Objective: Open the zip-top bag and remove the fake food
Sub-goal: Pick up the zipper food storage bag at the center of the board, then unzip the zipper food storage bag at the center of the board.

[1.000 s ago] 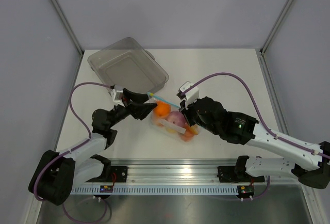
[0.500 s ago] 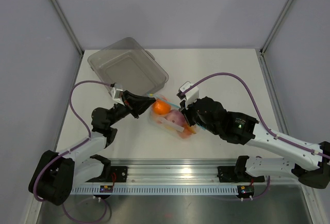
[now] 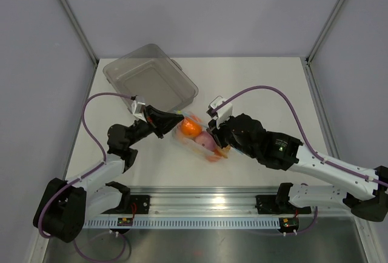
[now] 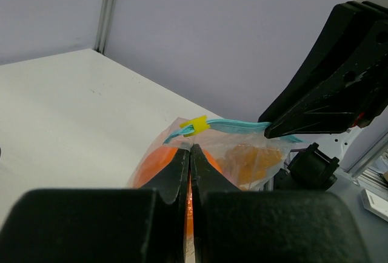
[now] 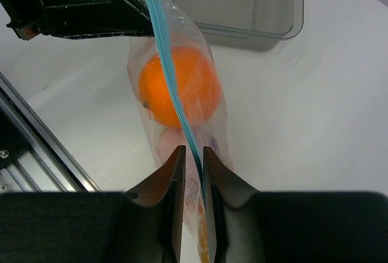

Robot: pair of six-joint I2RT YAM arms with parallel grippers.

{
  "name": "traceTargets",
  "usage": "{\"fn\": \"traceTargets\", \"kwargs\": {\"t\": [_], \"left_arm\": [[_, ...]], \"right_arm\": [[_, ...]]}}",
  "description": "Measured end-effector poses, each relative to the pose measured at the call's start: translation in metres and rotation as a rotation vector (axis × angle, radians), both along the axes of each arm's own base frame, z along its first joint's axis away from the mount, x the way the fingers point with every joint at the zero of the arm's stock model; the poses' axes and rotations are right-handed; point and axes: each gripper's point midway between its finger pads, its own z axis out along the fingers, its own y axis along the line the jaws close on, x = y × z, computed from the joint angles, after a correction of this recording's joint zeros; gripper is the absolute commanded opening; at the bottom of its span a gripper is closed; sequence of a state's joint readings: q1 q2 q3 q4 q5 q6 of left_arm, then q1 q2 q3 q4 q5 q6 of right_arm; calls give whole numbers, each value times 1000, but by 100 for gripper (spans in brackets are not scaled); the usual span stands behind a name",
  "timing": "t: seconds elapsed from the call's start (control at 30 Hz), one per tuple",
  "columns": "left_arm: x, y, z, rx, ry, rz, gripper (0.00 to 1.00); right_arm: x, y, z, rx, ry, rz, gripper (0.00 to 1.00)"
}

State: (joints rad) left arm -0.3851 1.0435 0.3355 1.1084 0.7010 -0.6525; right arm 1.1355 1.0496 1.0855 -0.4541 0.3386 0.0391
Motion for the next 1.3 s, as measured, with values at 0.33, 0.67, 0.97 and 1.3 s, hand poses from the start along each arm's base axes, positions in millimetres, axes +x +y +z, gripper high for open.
{"fn": "traceTargets", "kwargs": {"t": [0.33,0.67,0.97,1.3], "left_arm": [[-3,-3,4,2,14,-29,0],[-3,-3,3,3,25,-36,0],[-5,-3,5,3,25,-41,0],[-7,-3,5,3,23,-46,0]], "right_arm": [[6,28,5,-7,-22,64,48],[21,57,16,-34,-117,128,56],[34,73,27,-59,-207,151,57],[44,87,30,-83,-263,169,50]]}}
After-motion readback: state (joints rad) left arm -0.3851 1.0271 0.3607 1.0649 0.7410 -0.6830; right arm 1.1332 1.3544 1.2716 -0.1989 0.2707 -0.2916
